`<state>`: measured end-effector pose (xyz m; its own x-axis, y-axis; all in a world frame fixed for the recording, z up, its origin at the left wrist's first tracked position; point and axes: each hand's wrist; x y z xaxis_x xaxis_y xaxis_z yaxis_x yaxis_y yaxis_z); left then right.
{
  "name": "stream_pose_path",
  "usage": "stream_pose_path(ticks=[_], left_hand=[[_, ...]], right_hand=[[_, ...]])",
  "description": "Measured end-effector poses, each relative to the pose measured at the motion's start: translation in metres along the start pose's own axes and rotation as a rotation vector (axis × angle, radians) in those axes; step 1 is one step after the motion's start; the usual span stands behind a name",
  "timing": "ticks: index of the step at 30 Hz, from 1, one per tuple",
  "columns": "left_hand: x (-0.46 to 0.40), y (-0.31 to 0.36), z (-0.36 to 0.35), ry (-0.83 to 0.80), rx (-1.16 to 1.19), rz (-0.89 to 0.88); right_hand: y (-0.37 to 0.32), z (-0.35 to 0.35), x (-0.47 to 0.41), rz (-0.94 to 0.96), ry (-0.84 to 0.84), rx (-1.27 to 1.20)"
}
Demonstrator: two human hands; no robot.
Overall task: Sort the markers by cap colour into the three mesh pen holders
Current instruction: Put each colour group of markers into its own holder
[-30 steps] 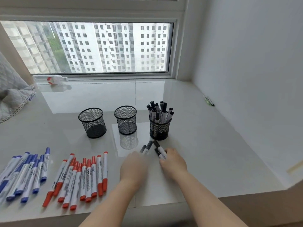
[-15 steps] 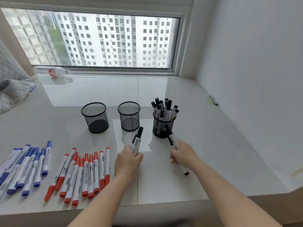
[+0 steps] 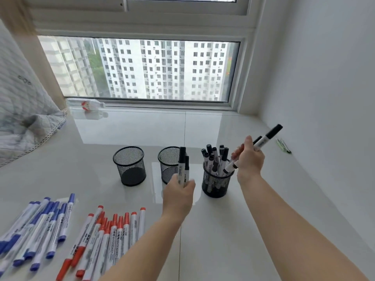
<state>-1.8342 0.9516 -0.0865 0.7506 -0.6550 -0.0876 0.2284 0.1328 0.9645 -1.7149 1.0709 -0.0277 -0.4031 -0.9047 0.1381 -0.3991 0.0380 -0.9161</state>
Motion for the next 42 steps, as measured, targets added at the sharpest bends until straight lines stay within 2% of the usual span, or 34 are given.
stream_pose_path(ticks=[3,7,10,16,21,25,30,35,39,42], left_hand=[[-0.010,0.009,-0.003,0.028,0.044,-0.017],[-0.019,0.015,-0.009,0.046,0.074,-0.055],[-0.028,0.023,-0.020,0.034,0.143,-0.055],[-0.042,0.043,-0.054,0.007,0.356,-0.039],[-0.045,0.047,-0.081,0.058,0.462,-0.031],[-0.041,0.043,-0.095,0.162,0.511,-0.008],[-0.041,0.029,-0.102,0.153,0.477,-0.039],[-0.041,0.015,-0.112,0.175,0.378,-0.127],[-0.043,0.012,-0.111,0.179,0.219,-0.274],[-0.040,0.011,-0.107,0.111,0.234,-0.232]], right_hand=[[0.013,-0.006,-0.004,0.100,-0.011,0.150],[0.041,-0.004,-0.005,0.343,-0.131,0.460],[0.055,0.003,-0.002,0.396,-0.193,0.475],[0.069,0.012,-0.003,0.246,-0.216,0.427],[0.072,0.015,-0.008,0.069,-0.279,0.362],[0.057,0.016,-0.016,0.148,-0.256,0.360],[0.034,0.012,-0.026,0.298,-0.315,0.464],[0.043,0.012,-0.021,0.250,-0.341,0.474],[0.042,0.012,-0.022,0.199,-0.359,0.471],[0.041,0.013,-0.022,0.203,-0.366,0.502]])
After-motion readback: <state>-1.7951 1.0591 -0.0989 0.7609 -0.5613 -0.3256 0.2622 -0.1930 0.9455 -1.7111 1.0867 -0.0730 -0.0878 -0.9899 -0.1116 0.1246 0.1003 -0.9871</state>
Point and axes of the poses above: each hand's wrist, its own x-axis away from the middle knuckle, its own z-axis out of the back of the hand, y = z × x, and after that the axes turned 11 degrees about y, right-handed
